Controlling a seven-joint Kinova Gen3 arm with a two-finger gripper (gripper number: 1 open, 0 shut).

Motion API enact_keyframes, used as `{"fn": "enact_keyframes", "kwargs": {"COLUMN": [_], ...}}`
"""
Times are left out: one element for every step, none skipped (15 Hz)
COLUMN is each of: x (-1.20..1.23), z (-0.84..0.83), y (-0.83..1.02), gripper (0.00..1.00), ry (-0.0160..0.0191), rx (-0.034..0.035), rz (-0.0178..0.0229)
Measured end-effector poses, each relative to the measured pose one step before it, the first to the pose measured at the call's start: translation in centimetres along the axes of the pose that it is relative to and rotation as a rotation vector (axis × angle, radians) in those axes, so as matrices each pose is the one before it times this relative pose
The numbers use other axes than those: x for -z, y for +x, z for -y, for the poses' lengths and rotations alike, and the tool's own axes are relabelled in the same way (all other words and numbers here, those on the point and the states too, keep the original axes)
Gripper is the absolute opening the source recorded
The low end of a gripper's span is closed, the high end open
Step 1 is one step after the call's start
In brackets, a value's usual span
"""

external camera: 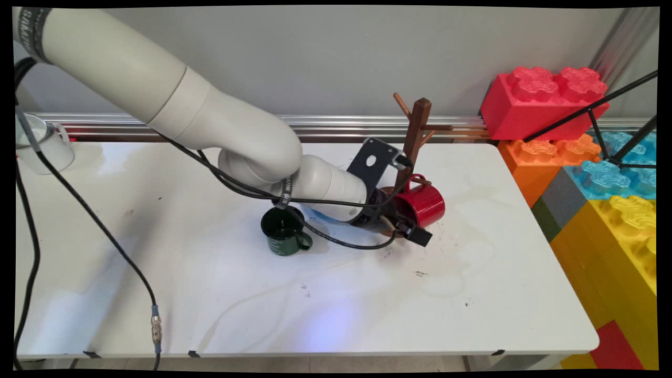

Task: Pick up the red mug from the rack

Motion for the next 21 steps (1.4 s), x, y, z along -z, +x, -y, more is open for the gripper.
{"fn": "enact_keyframes", "kwargs": {"x": [0.014, 0.016, 0.029, 0.019, 0.005, 0.013, -0.008, -0.043, -0.062, -0.079, -0.125, -0.177, -0.146, -0.155, -0.162, -0.121, -0.123, -0.11, -0.082, -0.081, -0.081], "z": [0.103, 0.11, 0.144, 0.107, 0.119, 0.11, 0.121, 0.138, 0.158, 0.132, 0.155, 0.118, 0.084, 0.097, 0.086, 0.072, 0.08, 0.074, 0.059, 0.079, 0.086], "y": [-0.192, -0.191, -0.195, -0.147, -0.162, -0.118, -0.124, -0.105, -0.08, -0.057, -0.05, -0.029, -0.047, -0.077, -0.082, -0.103, -0.12, -0.16, -0.13, -0.156, -0.132], "gripper": [1.0, 1.0, 1.0, 1.0, 1.0, 1.0, 1.0, 1.0, 1.0, 1.0, 1.0, 1.0, 1.0, 1.0, 1.0, 1.0, 1.0, 1.0, 1.0, 1.0, 1.0], "ry": [-0.00606, -0.00785, -0.00702, -0.00605, -0.00753, -0.00655, -0.00784, -0.00722, -0.00521, -0.00375, -0.00351, -0.004, -0.00391, -0.00497, -0.00504, -0.00455, -0.00566, -0.00675, -0.00609, -0.00703, -0.00805], "rx": [0.01117, 0.01221, 0.01296, 0.01029, 0.0113, 0.00766, 0.00828, 0.00837, 0.00964, 0.00955, 0.01362, 0.01562, 0.01409, 0.01686, 0.01655, 0.01422, 0.01752, 0.0181, 0.01571, 0.01896, 0.01941], "rz": [-0.00725, -0.00876, -0.00941, -0.0081, -0.00956, -0.00941, -0.01121, -0.01185, -0.01272, -0.01099, -0.0132, -0.0131, -0.01017, -0.01073, -0.00975, -0.00649, -0.00674, -0.00459, -0.00365, -0.00406, -0.00454]}}
